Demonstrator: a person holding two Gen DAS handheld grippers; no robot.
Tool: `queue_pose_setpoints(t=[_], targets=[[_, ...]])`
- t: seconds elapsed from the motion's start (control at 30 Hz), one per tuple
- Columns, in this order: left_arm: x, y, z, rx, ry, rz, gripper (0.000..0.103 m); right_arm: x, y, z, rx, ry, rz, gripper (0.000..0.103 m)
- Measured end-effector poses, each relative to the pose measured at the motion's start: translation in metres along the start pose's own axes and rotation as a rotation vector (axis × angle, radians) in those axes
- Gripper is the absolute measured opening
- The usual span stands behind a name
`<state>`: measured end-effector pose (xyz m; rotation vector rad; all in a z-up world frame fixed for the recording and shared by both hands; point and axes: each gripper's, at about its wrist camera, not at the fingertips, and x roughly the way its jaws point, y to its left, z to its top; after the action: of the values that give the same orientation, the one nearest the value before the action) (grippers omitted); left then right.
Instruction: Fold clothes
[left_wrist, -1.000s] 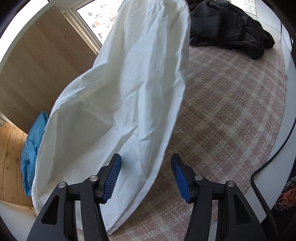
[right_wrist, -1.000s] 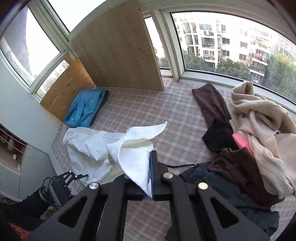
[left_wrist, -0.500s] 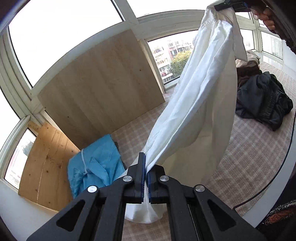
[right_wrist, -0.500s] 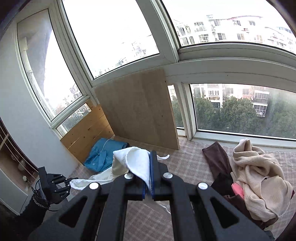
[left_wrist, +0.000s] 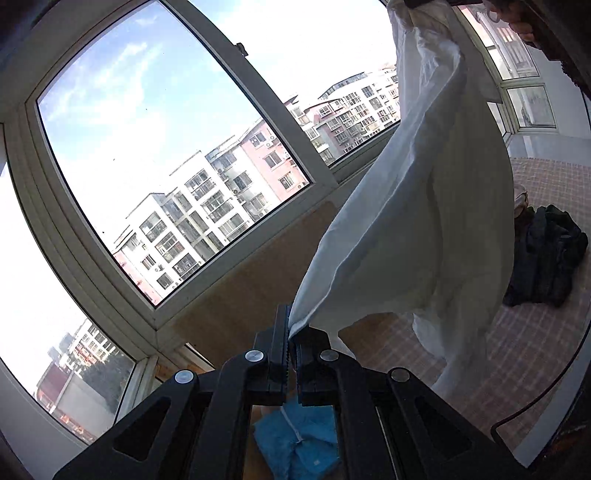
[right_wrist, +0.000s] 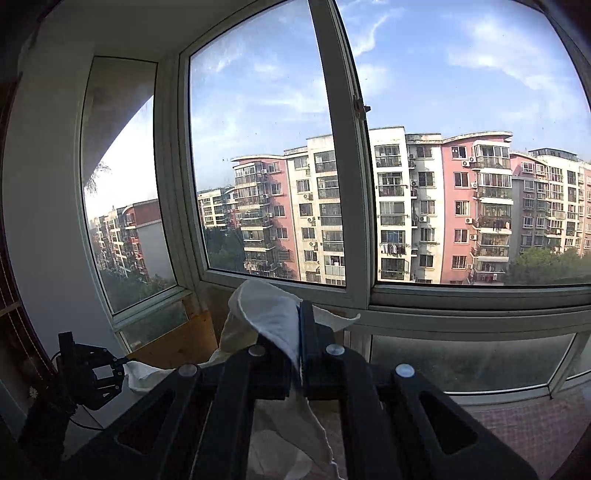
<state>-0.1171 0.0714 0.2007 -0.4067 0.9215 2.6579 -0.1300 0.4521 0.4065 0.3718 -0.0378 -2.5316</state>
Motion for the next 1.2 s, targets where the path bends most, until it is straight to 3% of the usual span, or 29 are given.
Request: queue_pose_setpoints(t=[0.07, 0.2, 0.3, 0.43, 0.63, 0.77, 0.83, 0.93, 1.03, 1.2], targets=[[0.002, -0.001, -0.001, -0.015, -0.029, -0.036, 0.002, -0.007, 0.009, -0.002, -0.006, -0.007, -0.02, 0.003], [0.017, -0.013, -0.008, 0.0, 0.012, -0.104, 0.002, 0.005, 0.01, -0.02, 0.025, 0.108, -0.083, 0.003], [0.001, -0.02, -0.001, 0.021, -0.046, -0.098, 0.002, -0.004, 0.012, -0.027, 0.024, 0.108, -0.134, 0.003], [-0.024, -0.01, 0.001, 0.004, -0.064, -0.156, 0.002, -0.037, 0.014, -0.027, 0.043, 0.083, -0.148, 0.003], [-0.08, 0.004, 0.008, 0.069, -0.117, -0.127, 0.005, -0.109, 0.036, -0.007, -0.005, -0.009, -0.167, 0.003], [-0.097, 0.011, 0.022, 0.083, -0.102, -0.153, 0.005, -0.097, 0.039, 0.002, -0.045, 0.041, -0.218, 0.003], [-0.09, 0.009, 0.026, 0.115, -0.074, -0.131, 0.006, -0.09, 0.04, 0.007, -0.065, 0.069, -0.245, 0.003], [-0.05, 0.006, 0.022, 0.123, -0.006, -0.124, 0.007, -0.058, 0.027, 0.004, -0.066, 0.133, -0.255, 0.003], [0.01, -0.007, 0.008, 0.135, 0.071, -0.113, 0.008, 0.005, -0.009, -0.015, -0.041, 0.215, -0.27, 0.003], [0.16, -0.063, -0.051, 0.223, 0.28, -0.112, 0.009, 0.164, -0.082, -0.104, -0.026, 0.407, -0.346, 0.003]])
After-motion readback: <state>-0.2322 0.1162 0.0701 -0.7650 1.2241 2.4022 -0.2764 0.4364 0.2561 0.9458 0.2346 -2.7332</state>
